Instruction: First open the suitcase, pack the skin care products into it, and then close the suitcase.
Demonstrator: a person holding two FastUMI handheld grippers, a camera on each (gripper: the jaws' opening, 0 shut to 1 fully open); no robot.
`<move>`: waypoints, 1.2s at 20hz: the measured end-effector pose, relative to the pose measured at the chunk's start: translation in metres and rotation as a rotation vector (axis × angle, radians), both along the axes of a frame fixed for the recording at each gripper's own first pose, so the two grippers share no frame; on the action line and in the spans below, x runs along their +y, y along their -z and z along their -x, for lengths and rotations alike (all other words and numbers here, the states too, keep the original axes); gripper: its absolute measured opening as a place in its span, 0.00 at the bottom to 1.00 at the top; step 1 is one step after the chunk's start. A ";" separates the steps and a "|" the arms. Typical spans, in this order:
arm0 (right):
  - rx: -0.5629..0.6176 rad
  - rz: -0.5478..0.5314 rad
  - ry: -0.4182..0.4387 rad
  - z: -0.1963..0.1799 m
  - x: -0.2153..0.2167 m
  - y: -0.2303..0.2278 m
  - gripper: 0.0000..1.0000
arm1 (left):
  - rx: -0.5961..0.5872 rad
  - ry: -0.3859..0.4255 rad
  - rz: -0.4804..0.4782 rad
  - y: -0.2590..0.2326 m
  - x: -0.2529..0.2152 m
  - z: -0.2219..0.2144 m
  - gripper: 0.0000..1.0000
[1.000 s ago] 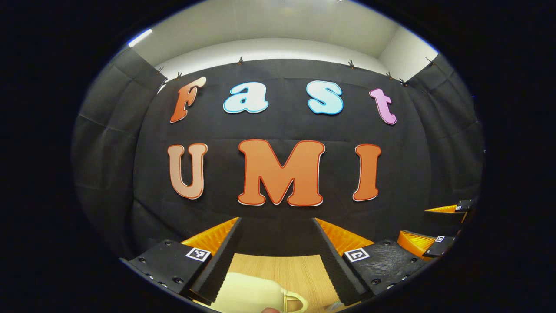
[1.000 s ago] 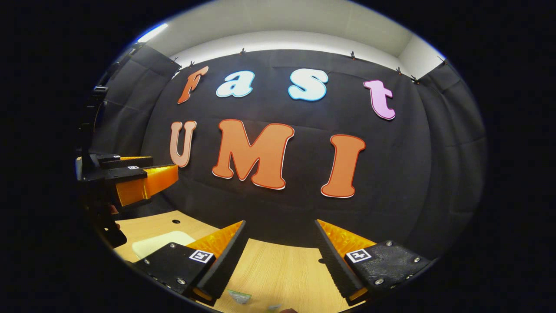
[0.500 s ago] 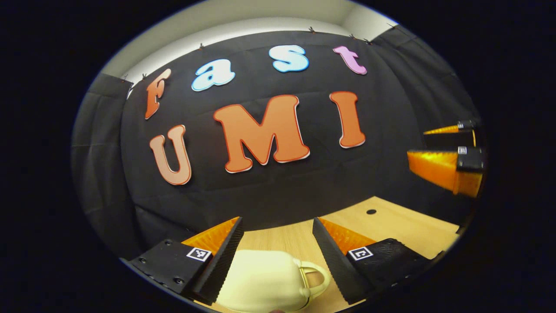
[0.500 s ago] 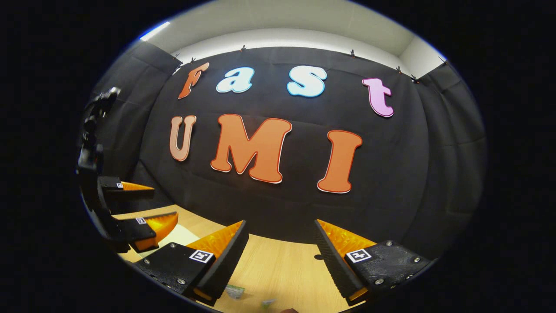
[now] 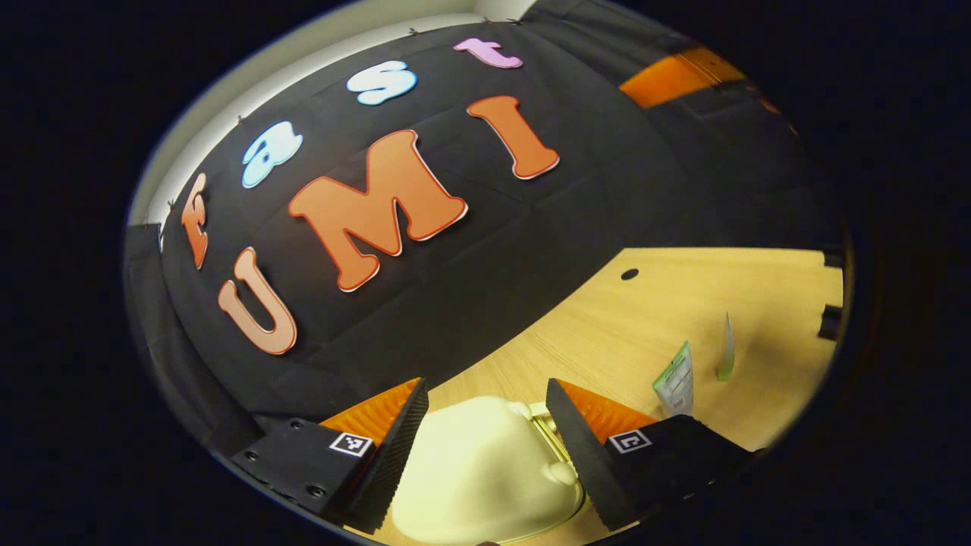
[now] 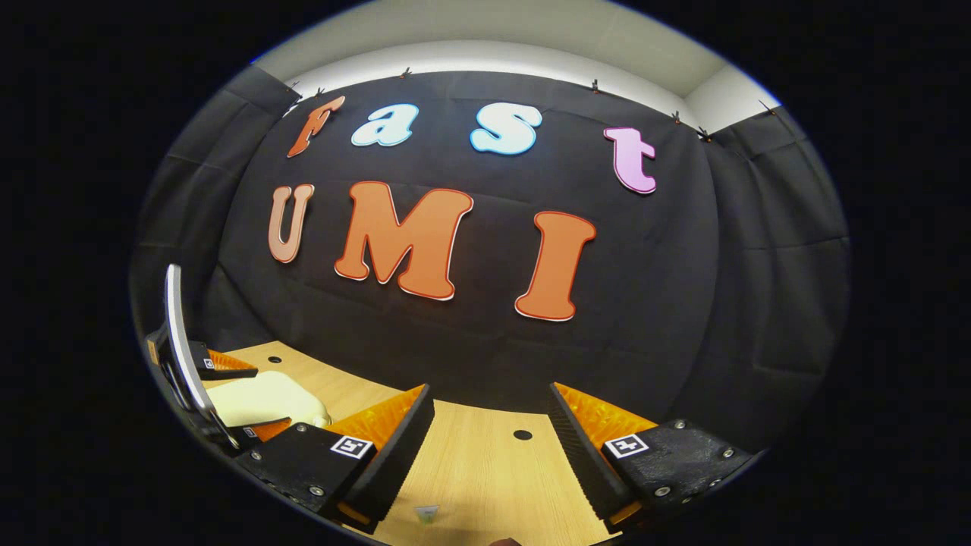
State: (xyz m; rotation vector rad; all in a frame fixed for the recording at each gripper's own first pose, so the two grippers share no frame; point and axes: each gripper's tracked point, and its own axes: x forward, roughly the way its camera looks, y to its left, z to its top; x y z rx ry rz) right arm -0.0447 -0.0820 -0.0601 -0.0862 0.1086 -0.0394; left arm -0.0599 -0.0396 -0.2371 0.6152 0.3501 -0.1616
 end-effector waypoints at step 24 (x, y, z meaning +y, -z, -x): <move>0.075 0.014 0.066 0.022 -0.063 0.035 0.95 | 0.306 0.148 -0.422 0.161 -0.018 0.013 0.55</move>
